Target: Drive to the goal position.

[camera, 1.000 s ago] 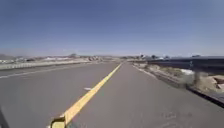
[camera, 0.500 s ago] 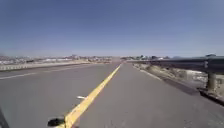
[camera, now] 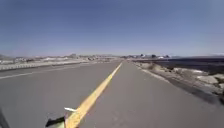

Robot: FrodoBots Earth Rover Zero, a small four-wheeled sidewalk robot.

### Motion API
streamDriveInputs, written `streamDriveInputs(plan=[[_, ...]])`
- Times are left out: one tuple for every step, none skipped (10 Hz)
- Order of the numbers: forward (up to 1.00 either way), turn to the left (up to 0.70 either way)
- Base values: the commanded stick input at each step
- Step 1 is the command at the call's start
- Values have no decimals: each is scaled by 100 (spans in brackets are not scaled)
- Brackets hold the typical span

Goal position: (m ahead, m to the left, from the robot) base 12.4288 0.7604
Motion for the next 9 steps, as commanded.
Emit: streamDriveInputs(plan=[[85,0],[85,0],[85,0],[85,0],[85,0],[85,0],[85,0],[85,0],[85,0]])
